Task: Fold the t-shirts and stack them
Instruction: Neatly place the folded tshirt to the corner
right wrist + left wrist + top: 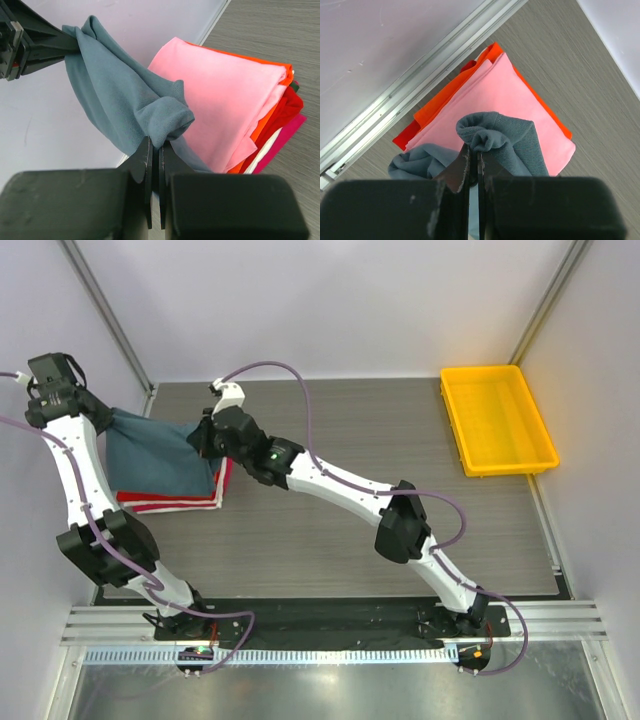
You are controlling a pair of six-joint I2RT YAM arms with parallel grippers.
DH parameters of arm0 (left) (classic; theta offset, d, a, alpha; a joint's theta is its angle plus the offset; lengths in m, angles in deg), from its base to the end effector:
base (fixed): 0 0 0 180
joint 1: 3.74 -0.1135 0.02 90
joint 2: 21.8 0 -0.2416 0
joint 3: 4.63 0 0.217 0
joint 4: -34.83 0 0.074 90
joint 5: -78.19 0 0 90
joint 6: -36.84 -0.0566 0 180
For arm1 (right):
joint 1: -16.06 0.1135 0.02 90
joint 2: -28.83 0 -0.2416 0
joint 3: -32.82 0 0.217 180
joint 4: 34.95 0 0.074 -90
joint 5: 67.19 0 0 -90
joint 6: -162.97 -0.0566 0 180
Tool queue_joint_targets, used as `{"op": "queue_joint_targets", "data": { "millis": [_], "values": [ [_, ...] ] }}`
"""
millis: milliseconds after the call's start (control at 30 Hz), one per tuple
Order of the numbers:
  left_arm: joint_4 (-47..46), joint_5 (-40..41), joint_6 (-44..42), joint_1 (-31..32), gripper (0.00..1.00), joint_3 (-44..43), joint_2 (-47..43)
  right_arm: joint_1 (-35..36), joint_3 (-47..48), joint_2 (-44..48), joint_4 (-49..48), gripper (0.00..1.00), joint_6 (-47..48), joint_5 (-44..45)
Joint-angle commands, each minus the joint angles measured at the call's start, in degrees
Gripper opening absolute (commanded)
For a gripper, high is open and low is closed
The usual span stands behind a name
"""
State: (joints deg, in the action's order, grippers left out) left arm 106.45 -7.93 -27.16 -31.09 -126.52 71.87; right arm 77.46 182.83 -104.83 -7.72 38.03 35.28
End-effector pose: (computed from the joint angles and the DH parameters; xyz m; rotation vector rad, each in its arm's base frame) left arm 0.2838 0.1511 0.3676 -1.0753 2.0646 0.0906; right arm 0.2606 0.4524 0.3250 -0.2631 1.8550 1.0126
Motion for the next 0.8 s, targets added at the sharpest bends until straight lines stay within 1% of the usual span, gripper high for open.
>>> {"op": "queue_joint_targets", "data": {
  "millis": [0, 167, 300, 400, 500, 633, 767],
  "values": [
    [-7.5, 0.9, -1.1, -1.4, 0.0, -2.5, 0.5, -1.6, 3.2, 0.1, -1.6, 0.01, -1.1, 1.9],
    [-7.1, -0.1, -0.2, -1.4, 0.0, -4.7, 2.7, -3.0, 4.7, -2.2, -1.9, 0.01, -1.5, 0.2],
    [-8.8, 0.2, 0.3, -1.5, 0.0, -3.9, 3.6, -4.4, 6.1, -4.0, -3.2, 0.01, -2.1, -1.0],
    [-13.5, 0.3, 1.1, -1.5, 0.0, -1.4, 3.4, -5.3, 6.1, -5.3, -5.3, 0.01, -2.4, -1.5],
    [-16.3, 0.3, 2.2, -1.4, 0.0, 0.6, 3.5, -5.9, 7.1, -7.0, -6.7, 0.01, -2.9, -2.4],
    [-18.1, 0.5, 3.5, -1.4, 0.0, 0.4, 5.6, -7.7, 11.5, -10.1, -7.0, 0.01, -4.1, -3.9],
    [-19.7, 0.1, 4.2, -1.5, 0.0, -1.1, 8.0, -8.7, 11.7, -11.4, -9.3, 0.02, -4.3, -3.9]
  ]
}}
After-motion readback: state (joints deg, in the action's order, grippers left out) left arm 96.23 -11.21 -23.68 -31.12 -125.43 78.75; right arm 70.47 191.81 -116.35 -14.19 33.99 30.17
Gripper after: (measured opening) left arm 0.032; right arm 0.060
